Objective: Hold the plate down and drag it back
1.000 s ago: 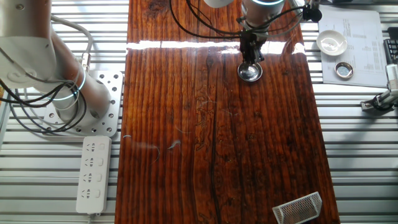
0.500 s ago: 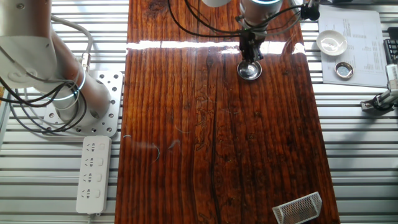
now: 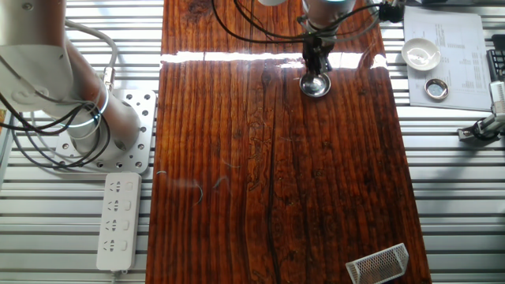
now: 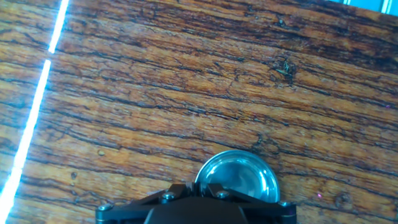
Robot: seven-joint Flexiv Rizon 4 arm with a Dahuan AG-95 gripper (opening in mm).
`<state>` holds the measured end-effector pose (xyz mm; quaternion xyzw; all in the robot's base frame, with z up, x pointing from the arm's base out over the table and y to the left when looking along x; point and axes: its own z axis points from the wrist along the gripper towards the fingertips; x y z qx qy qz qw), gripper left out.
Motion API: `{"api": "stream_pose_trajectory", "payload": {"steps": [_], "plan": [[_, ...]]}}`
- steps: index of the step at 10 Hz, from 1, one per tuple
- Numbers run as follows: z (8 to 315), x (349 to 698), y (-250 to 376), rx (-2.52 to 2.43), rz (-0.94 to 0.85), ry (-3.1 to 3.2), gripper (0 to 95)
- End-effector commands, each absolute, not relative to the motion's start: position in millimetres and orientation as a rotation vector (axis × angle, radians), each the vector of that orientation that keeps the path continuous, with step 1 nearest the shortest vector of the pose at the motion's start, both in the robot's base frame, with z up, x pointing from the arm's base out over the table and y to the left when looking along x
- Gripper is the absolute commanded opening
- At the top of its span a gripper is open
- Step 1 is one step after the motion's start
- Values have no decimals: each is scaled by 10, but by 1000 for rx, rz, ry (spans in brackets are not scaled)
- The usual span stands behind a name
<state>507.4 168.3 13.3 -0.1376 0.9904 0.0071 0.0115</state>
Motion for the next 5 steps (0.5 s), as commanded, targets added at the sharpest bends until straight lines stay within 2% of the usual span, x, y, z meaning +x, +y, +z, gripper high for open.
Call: {"api": "stream_pose_trajectory", "payload": {"steps": [1, 5], "plan": [[-37, 5065, 1712, -422, 28, 3088, 0], [-37, 5059, 1738, -409, 46, 3086, 0]]}}
